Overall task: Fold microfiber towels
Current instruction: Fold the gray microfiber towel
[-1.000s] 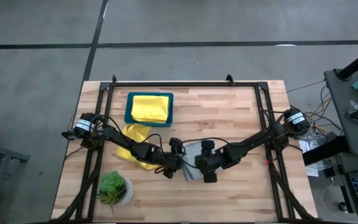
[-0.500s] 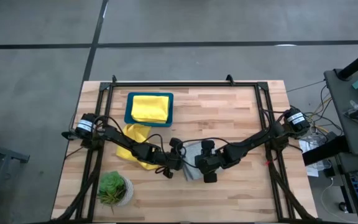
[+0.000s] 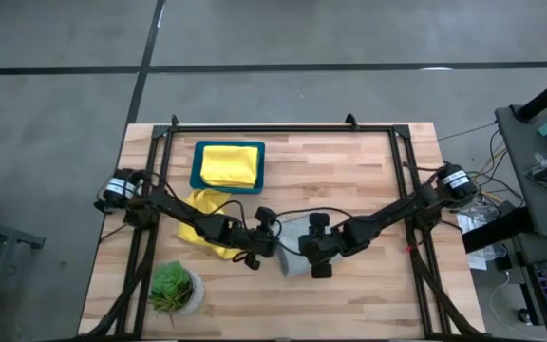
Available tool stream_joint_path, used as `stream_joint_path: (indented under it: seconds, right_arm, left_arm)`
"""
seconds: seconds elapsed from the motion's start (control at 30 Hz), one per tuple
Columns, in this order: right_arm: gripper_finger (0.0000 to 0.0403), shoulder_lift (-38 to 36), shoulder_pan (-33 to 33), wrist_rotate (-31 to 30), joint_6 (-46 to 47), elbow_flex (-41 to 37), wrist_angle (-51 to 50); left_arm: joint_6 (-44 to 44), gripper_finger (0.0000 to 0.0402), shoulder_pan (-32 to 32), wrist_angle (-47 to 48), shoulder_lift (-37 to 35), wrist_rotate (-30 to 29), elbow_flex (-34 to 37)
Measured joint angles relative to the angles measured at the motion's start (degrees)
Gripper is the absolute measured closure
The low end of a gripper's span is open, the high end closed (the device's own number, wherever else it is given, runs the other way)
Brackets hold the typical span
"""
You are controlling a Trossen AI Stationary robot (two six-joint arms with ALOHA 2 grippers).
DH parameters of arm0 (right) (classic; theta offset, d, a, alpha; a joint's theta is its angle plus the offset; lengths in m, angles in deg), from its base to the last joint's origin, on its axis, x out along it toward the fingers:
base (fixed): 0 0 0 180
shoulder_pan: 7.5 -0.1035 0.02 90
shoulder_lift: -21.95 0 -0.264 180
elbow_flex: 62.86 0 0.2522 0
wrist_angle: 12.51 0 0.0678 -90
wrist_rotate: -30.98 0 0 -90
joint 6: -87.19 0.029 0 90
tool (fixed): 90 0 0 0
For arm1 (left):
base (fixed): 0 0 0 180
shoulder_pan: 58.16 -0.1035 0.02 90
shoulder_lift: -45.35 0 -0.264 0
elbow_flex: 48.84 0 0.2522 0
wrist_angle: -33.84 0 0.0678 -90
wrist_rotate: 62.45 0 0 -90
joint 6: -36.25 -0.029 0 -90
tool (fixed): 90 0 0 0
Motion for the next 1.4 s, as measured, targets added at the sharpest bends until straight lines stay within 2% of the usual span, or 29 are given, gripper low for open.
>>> stream_joint_path:
  seconds: [0.2,0.6,0.73,0.83,0.97,1.1,1.2,1.3,1.4]
  right_arm:
    - [0.0199,-0.58,-0.02,0.08,0.50,0.00,0.01]
    - [0.0199,-3.44,-0.13,0.49,4.06,-0.02,-5.01]
    - [0.0200,-6.50,-0.15,0.48,7.26,-0.13,-9.93]
    - [0.0200,-9.33,-0.40,-0.14,8.64,-1.95,-8.73]
    - [0.0207,-13.16,-0.78,-1.69,8.65,-8.34,1.92]
    - [0.0239,-16.22,-0.76,-5.72,7.28,-16.73,16.68]
    - [0.0281,-17.36,-0.76,-10.70,6.95,-22.70,27.20]
    - [0.0335,-17.28,-0.76,-13.05,4.98,-28.71,39.62]
    - [0.0383,-15.03,-0.76,-13.87,2.69,-34.18,54.57]
  left_arm:
    - [0.33,0.0378,0.00,0.07,0.85,0.23,0.25]
    - [0.57,0.0263,1.52,5.32,-1.46,-0.21,-0.13]
    - [0.99,0.0252,2.76,7.99,-4.19,-0.26,-0.42]
    - [6.52,0.0257,3.21,6.45,-6.04,-0.18,-0.45]
    - [14.87,0.0290,3.14,0.62,-6.44,-0.27,0.30]
    - [21.35,0.0348,3.25,-2.02,-6.47,-1.61,0.08]
    - [23.99,0.0390,3.52,-1.44,-8.68,-2.18,-0.63]
    - [24.65,0.0395,3.61,-3.31,-11.83,-2.43,-1.22]
    - [26.11,0.0400,3.67,-10.67,-11.22,-3.40,0.48]
